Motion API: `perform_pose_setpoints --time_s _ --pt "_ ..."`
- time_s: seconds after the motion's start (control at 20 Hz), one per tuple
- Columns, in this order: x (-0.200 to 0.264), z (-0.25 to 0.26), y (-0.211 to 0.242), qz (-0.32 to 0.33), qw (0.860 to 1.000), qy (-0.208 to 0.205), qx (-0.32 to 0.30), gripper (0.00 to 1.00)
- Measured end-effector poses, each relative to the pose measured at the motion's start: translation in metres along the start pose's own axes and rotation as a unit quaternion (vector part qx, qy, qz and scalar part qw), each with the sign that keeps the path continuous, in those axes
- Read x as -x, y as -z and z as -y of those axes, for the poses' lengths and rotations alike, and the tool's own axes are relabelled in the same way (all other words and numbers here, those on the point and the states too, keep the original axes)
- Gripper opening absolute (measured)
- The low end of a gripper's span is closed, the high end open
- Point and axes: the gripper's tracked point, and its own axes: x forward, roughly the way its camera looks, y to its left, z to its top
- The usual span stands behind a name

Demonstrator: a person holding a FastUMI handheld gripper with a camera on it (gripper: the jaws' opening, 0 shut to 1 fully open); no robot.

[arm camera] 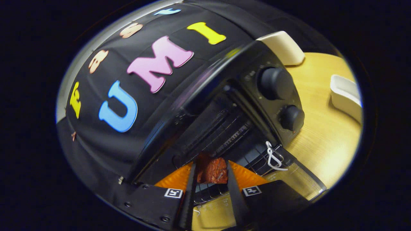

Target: Open the toaster oven, put the food inside, and close the toaster oven door.

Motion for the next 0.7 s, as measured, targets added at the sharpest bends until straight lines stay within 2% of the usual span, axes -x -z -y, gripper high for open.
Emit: perform_pose_setpoints --time_s 0.05,0.1,0.15,0.2,0.3,0.45,0.55,0.7 --pt "0.002 -0.003 0.005 -0.008 1.0 -0.004 0.023 0.59" --pt "0.005 -0.007 0.01 -0.014 0.999 -0.01 0.043 0.7" --pt "0.007 -0.01 0.011 -0.013 0.998 -0.011 0.061 0.77" --pt "0.008 -0.01 0.015 -0.014 0.997 -0.008 0.081 0.89" --pt "0.014 -0.008 0.019 -0.017 0.992 0.002 0.127 0.97" --pt "0.024 -0.005 0.018 -0.011 0.979 0.01 0.201 0.98" --pt "0.031 -0.003 0.014 -0.003 0.967 0.015 0.256 0.98" --pt "0.037 -0.004 0.015 -0.016 0.955 0.014 0.296 0.98"
